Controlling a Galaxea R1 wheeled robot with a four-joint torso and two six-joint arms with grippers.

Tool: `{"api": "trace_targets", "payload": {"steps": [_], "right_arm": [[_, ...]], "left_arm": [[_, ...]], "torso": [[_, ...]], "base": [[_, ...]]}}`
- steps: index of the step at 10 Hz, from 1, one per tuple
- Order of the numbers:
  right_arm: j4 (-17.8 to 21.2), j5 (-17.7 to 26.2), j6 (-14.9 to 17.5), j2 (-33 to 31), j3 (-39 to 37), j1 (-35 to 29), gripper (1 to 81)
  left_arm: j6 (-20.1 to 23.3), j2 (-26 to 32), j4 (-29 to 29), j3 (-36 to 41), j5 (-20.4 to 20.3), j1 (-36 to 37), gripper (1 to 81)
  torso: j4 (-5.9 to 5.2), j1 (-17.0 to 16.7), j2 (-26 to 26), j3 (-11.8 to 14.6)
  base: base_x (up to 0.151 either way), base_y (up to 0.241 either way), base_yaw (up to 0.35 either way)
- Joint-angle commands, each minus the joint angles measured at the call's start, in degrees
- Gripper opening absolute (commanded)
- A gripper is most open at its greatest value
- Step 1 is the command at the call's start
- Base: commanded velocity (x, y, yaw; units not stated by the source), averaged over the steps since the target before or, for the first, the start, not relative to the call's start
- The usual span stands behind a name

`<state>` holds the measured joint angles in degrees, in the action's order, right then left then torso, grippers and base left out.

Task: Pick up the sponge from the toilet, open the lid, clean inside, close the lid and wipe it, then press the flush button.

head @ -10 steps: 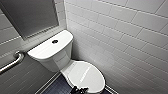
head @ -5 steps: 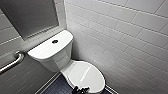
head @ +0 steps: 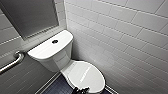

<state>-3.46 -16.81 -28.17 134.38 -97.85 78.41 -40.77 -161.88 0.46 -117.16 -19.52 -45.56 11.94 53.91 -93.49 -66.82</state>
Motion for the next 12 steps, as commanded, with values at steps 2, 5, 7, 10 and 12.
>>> {"api": "trace_targets", "payload": {"steps": [2,5,7,10,12], "right_arm": [[-1.1,2.9,-0.3,-2.9,1.2,-0.9,1.0],[-1.1,2.9,-0.4,-2.9,1.1,-1.1,1.0],[-1.1,2.9,-0.4,-2.9,1.1,-1.4,1.0],[-1.0,2.9,-0.4,-2.3,0.4,-1.4,1.0],[-1.0,2.9,-0.4,-2.2,0.4,-1.4,1.0]], "left_arm": [[0.6,-1.7,3.7,-1.8,-5.1,4.2,81.1],[0.6,-2.7,8.0,-2.0,-6.7,3.1,81.1],[0.5,-3.8,7.1,-4.0,-6.7,2.6,81.1],[-12.0,-4.1,6.6,-9.0,-6.8,4.5,81.1],[-16.4,-4.0,6.6,-10.7,-7.3,5.6,81.1]], "torso": [[0.0,0.0,0.0,0.0],[0.0,0.0,0.0,0.0],[0.0,0.0,0.0,0.0],[0.0,0.0,0.0,0.0],[0.0,0.0,0.0,0.0]], "base": [[0.0,0.0,0.0],[0.0,0.0,0.0],[0.0,0.0,0.0],[0.0,0.0,0.0],[0.0,0.0,0.0]]}}
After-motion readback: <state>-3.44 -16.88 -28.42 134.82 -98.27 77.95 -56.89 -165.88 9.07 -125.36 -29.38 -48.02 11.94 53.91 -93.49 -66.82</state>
